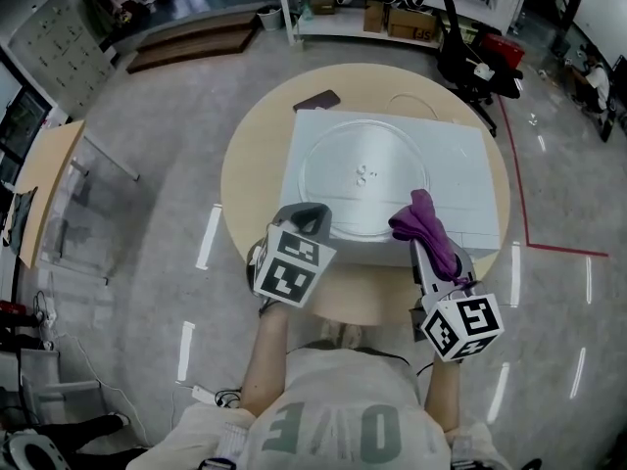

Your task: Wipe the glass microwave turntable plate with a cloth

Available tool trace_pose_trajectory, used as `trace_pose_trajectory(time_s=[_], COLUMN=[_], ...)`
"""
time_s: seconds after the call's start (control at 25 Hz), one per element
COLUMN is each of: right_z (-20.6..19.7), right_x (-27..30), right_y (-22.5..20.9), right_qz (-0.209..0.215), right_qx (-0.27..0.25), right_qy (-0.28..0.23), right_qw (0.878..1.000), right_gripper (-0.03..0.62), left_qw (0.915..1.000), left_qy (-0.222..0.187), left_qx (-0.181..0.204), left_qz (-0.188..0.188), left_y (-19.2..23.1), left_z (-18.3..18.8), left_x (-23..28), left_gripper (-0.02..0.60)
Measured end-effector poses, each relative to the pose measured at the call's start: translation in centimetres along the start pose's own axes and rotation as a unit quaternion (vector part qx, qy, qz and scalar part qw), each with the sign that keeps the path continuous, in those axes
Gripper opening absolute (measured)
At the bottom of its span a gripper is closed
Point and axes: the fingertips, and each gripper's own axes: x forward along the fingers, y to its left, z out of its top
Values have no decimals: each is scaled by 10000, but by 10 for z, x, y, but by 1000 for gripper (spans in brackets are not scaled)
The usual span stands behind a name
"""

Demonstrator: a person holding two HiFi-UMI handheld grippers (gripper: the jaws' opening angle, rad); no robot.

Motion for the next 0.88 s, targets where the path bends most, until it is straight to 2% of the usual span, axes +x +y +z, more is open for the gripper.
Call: trace_pose_trajectory(time_s=[0.2,0.64,0.8,0.88], right_z=[-6,3,17,27], right_x=[0,10,19,28], right_y=[12,35,41,47], right_qz=[115,343,496,726], right_qx=[-13,-412,-672,-825], right_qy=[105,92,11,-5], right_qw=[9999,9985,9965,9939], right_gripper=[48,48,48,48], left_qw=[9985,9854,9819,9812], left_qy=[-457,-1533,-1732,-1773], left_qx=[-292,-590,-614,-608], left_qz=[77,438,456,466], left_y=[-2,-2,-5,-6], left_z=[2,1,0,1], left_x=[-9,-22,-22,-23], left_gripper=[0,-1,0,0])
